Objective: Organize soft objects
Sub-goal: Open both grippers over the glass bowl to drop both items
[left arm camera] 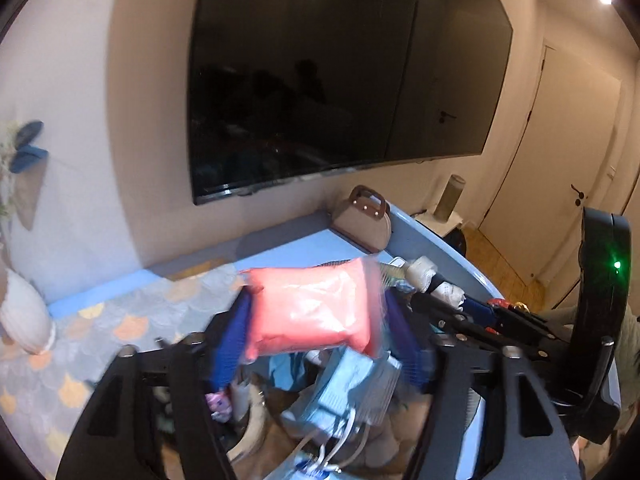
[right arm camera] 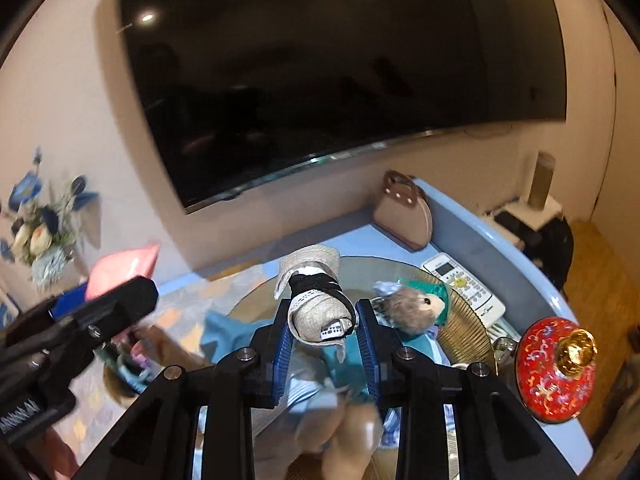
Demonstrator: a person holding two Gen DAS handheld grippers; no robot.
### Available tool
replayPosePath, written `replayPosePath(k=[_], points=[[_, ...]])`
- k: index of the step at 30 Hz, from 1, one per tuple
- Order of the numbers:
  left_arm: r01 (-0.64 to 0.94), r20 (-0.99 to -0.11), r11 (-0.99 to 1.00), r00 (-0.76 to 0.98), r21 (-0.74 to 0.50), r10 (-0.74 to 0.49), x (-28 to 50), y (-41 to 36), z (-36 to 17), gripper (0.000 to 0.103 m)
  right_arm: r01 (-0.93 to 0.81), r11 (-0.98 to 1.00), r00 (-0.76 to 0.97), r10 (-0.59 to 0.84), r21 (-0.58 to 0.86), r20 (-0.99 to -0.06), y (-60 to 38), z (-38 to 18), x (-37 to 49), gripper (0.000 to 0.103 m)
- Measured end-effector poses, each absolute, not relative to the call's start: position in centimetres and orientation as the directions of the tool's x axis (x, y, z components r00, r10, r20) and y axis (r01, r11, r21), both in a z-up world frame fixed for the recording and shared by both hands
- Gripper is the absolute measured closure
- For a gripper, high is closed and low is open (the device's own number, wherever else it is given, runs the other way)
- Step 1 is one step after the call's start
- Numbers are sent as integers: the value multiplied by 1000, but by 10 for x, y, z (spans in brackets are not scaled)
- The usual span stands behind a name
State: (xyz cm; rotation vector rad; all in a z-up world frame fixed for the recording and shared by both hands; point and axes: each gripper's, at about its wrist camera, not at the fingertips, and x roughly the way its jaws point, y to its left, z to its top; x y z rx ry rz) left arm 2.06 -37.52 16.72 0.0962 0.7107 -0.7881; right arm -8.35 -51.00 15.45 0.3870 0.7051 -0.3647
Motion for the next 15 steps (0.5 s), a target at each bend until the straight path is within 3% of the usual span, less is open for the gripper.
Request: replayPosePath(k=[3,7,15], points=[[672,-618,714,479,-199,-623,25,-372,162,20,462,852,688,-168,247,-706,-521,147,-83,43],[693,-612,685,446,-226,-653,16,-360,161,20,468,837,706,-162,282,-689,-522,147,-101,43],[679,-566,717,533,-158,-629,-24,-299,182,20,421,852,729,-113,312,-675,-486,161,-127,43]])
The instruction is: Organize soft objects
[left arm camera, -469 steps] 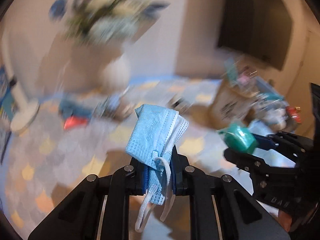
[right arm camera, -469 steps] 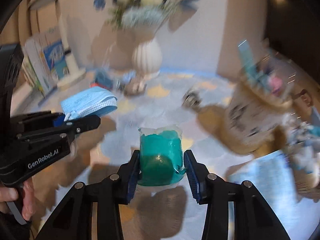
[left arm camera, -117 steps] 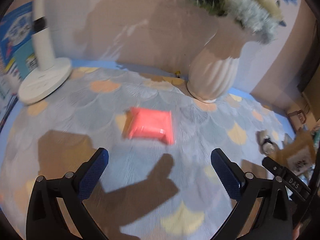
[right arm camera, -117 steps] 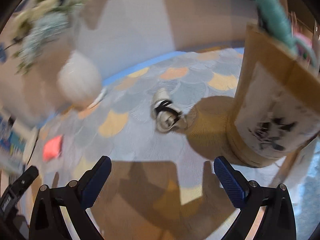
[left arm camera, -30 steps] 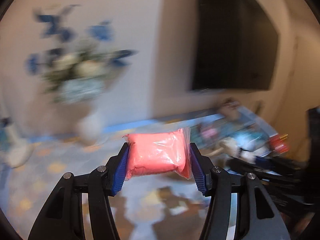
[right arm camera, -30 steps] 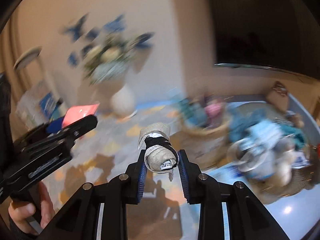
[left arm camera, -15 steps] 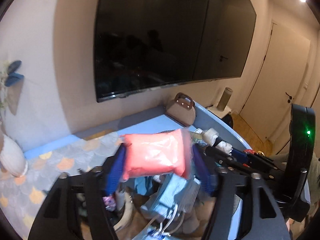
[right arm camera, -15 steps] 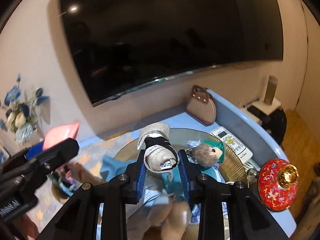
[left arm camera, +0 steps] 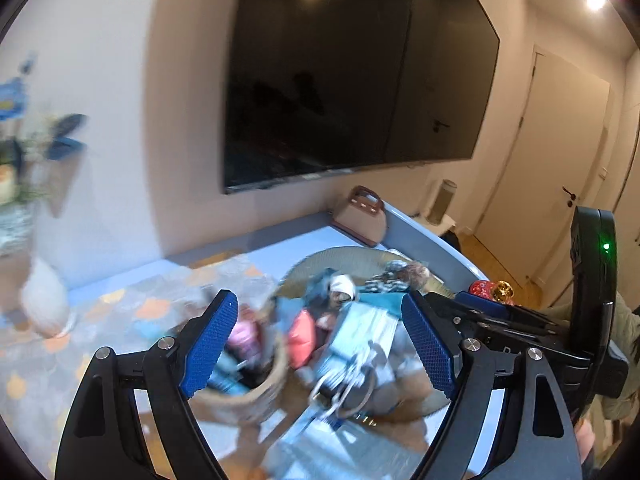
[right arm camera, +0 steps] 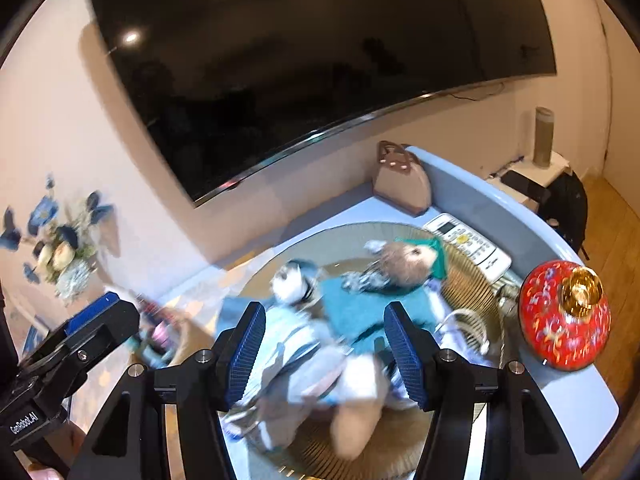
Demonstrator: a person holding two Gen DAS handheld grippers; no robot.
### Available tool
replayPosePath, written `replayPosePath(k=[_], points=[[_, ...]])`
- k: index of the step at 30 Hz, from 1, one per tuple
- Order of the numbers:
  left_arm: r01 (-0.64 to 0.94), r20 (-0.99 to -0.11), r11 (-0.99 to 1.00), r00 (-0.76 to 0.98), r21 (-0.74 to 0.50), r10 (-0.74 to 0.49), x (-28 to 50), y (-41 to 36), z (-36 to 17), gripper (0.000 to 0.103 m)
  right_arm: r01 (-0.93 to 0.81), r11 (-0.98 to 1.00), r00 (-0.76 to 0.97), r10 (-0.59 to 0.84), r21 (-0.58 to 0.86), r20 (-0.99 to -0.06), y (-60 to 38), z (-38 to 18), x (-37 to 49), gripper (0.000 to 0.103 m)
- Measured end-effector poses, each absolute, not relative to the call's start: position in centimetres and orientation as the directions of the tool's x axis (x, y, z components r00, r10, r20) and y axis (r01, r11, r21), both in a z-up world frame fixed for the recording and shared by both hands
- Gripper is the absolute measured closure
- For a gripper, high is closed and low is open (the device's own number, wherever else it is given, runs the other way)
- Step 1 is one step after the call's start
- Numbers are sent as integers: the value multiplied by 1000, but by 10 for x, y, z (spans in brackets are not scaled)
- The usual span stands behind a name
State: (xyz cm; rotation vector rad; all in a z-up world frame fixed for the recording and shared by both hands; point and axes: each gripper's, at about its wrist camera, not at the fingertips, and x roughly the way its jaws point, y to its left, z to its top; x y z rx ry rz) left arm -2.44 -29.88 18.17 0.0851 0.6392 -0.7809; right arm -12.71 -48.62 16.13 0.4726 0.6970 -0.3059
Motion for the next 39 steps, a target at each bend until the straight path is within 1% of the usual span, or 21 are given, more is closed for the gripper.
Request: replayPosePath(k=[4,7,8,9,10,11,12,13,15,17,19,20,24,26,28,29,31,33,39], points=[[609,-546,779,605,-152,-579,-36,-243,196,20,340,896,752,-77,285,-655,-441,178,-129,43],[526,-530,843,685,-114,-499,-46,-191,203,18,258,927,772,-27,274,-635,-398,189,-127,42],[490,-526,867,716,-92,-460,-50,-174,204,12,226,937,776,-7,267,-631,-383,191,-126,41],[444,-522,893,747,-69,-412,-53,-155,202,2,190,948,778,13,255,-628,-363,193,-125,39],[383,-515,922,781,-53,-354,-56,-133,198,0,156,958,778,31,240,-628,-343,195,-124,37],[334,-510,941,801,-55,-314,-56,-117,193,0,136,964,776,40,229,-629,-330,194,-124,29],[276,-515,959,813,-70,-271,-55,-97,185,0,111,970,774,52,216,-631,-312,193,-123,18],[228,-531,969,812,-92,-242,-53,-78,174,0,86,976,770,63,202,-634,-294,190,-121,15],[176,-559,978,802,-112,-209,-52,-49,152,0,32,986,750,84,163,-656,-256,180,-115,14],[130,-599,987,785,-95,-161,-52,-26,126,0,-8,992,726,91,124,-681,-224,164,-108,14],[84,-645,994,756,-73,-112,-52,-9,96,0,-26,997,709,65,66,-702,-194,142,-102,14],[72,-664,995,742,-67,-98,-51,-2,83,0,-35,999,700,46,29,-712,-177,125,-98,14],[50,-734,998,677,-33,-59,-46,13,34,0,-52,998,675,16,-27,-737,-148,71,-88,14],[59,-756,997,651,-42,-71,-44,16,20,0,-51,997,646,-9,-54,-764,-141,45,-84,14],[61,-772,995,627,-79,-99,-43,19,10,0,-37,997,616,-26,-62,-787,-141,31,-82,14],[55,-781,995,616,-85,-101,-42,20,7,0,-35,998,609,-27,-61,-793,-143,31,-80,14],[61,-779,995,618,-81,-102,-41,20,7,0,-33,999,632,-7,-36,-775,-148,35,-81,14],[55,-796,995,598,-78,-95,-40,18,2,0,-22,1000,630,6,-10,-776,-153,33,-82,11],[52,-801,999,598,-12,-40,-42,10,0,0,-27,999,606,1,-20,-796,-149,27,-77,11]])
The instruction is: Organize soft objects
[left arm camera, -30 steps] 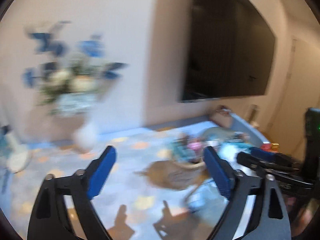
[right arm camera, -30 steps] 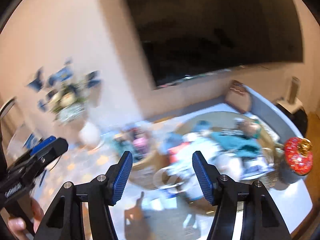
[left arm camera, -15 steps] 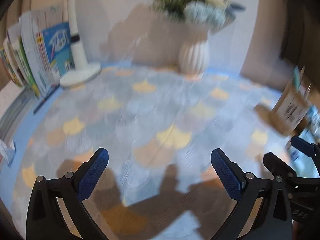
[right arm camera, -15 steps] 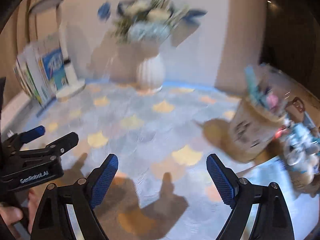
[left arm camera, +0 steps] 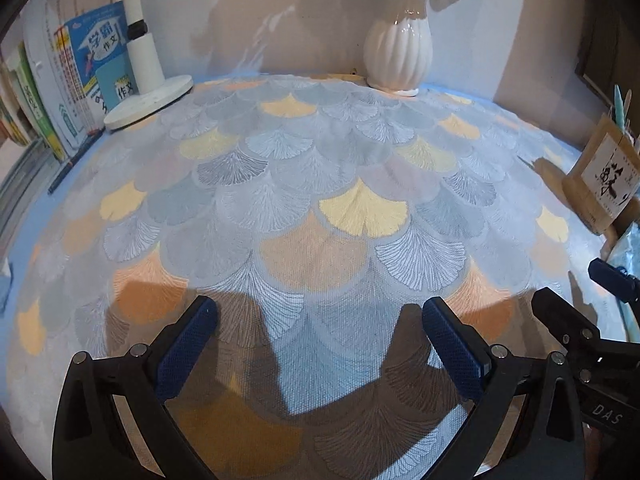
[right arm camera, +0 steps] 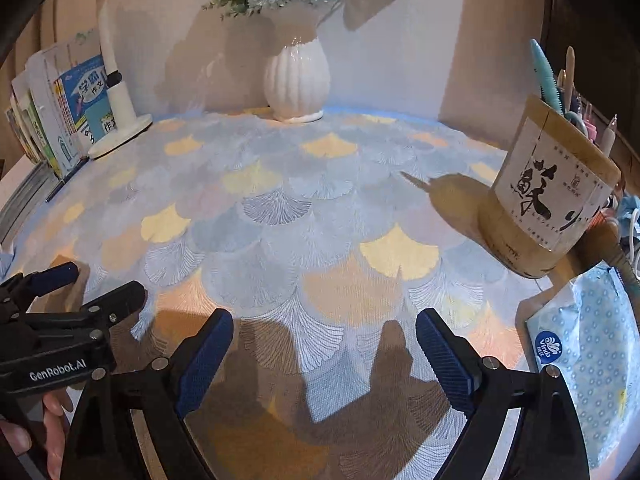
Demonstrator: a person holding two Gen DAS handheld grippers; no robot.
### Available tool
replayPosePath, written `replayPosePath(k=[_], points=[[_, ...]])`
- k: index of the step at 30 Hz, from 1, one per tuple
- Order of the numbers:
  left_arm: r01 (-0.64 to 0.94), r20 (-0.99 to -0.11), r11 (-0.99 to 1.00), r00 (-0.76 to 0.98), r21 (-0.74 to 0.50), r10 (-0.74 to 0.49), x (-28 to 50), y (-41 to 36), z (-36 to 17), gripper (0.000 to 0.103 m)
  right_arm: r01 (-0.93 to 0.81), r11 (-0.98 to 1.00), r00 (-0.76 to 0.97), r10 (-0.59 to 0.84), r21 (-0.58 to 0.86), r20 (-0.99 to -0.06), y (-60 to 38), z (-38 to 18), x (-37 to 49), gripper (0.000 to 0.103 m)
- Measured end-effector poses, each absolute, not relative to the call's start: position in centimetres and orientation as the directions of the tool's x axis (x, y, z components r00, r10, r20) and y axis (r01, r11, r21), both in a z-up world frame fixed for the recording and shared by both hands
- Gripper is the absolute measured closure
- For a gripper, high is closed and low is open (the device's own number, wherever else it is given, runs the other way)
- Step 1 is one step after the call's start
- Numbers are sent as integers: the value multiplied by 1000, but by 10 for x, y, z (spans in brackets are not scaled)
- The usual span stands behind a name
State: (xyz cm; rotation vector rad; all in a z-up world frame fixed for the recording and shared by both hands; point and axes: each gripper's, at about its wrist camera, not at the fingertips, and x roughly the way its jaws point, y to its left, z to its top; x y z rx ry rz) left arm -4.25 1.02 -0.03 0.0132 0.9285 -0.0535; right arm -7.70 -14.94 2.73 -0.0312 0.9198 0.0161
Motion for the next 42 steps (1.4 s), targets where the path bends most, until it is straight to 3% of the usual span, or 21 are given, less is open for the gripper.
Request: replayPosePath(k=[25,42], points=[[41,-809,999,588,2,-22,-40,11,-3,0,-23,1000,592,20,8,-806,-151,25,-79,10],[4,-728,1000,686,14,8,-57,15,11,0,-11,1000,601,16,12,-799,-151,26,-81,9]])
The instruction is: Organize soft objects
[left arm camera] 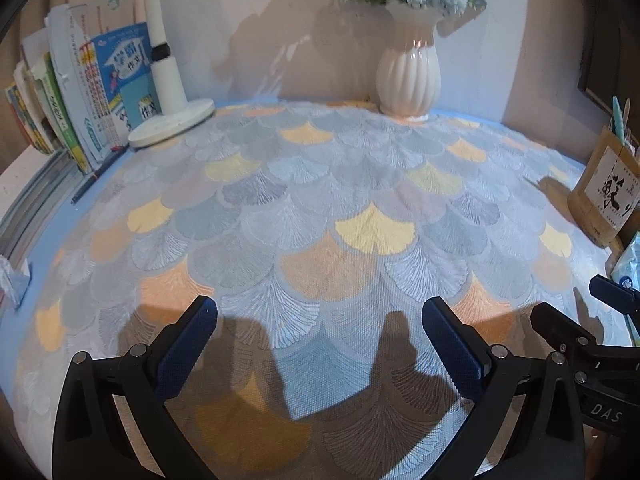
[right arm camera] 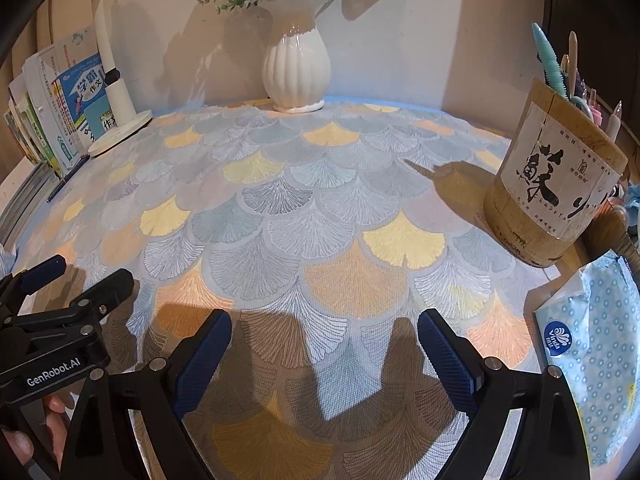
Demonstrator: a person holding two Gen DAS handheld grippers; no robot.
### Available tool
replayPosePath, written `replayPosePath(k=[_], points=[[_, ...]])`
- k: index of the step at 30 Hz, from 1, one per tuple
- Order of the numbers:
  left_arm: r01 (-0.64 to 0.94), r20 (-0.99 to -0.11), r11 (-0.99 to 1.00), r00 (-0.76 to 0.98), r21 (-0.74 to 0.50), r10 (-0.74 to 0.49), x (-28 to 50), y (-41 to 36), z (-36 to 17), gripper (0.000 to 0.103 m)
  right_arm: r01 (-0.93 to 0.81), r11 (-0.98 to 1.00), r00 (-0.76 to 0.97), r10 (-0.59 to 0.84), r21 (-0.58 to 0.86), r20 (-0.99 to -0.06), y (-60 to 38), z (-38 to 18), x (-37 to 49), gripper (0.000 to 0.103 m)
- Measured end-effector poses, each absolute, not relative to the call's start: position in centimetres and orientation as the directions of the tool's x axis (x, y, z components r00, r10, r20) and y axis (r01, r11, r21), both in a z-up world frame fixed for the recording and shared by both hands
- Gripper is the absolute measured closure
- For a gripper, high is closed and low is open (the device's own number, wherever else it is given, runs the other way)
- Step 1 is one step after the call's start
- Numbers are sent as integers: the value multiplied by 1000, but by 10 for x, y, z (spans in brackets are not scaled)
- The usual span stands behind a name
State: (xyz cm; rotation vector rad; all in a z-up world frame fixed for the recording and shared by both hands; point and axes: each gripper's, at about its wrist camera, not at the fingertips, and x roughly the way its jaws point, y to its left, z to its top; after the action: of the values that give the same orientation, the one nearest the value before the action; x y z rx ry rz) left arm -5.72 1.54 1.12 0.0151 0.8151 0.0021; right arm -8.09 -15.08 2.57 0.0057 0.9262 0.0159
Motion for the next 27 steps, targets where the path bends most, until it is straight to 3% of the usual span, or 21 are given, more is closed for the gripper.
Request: replayPosePath(k=[14,27], points=[[-1,-675,1000,738,-3,-1,-66,17,20,0,-17,1000,650,14,5,-760,-151,34,-88,9],[-8,-813,1000,581,8,11,-39,14,-5,0,-12,1000,624,13,8,-781,-151,30,-84,9]])
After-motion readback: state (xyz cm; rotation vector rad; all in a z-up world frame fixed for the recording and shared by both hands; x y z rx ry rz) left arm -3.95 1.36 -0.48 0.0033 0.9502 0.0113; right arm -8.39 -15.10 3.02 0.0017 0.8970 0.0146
